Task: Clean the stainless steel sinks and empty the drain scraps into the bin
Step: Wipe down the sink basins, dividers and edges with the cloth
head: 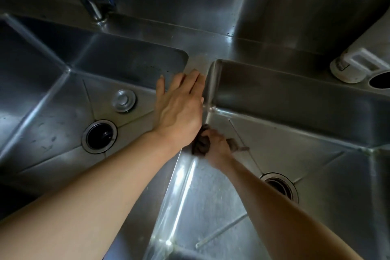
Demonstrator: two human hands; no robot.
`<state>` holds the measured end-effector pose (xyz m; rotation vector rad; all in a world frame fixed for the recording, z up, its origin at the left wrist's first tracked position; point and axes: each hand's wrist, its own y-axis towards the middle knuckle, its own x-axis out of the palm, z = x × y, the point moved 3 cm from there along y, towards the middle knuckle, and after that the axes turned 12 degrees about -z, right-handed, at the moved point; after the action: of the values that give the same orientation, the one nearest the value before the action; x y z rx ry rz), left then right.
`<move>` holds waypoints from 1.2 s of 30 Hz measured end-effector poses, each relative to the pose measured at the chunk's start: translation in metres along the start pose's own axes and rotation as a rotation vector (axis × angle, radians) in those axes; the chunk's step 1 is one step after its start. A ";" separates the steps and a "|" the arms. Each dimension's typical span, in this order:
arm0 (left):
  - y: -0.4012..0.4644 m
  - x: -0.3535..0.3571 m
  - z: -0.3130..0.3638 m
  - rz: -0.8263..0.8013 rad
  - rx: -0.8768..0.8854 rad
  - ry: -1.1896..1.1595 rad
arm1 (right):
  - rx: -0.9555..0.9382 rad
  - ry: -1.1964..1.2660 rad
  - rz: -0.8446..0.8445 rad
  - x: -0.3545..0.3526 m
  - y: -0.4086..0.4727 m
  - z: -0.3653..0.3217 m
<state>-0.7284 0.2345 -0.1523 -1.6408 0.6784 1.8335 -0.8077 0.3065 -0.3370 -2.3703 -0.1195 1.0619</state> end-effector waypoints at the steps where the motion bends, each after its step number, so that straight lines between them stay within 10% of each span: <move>1: 0.000 0.000 0.000 -0.008 -0.006 -0.001 | 0.004 0.044 -0.015 0.004 -0.010 -0.003; 36: -0.144 -0.009 0.020 -0.229 -0.207 -0.023 | -0.493 -0.432 -0.824 0.102 -0.161 -0.040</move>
<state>-0.6397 0.3490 -0.1395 -1.7450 0.2835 1.7985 -0.6881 0.4558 -0.3020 -2.0564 -1.5094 1.1530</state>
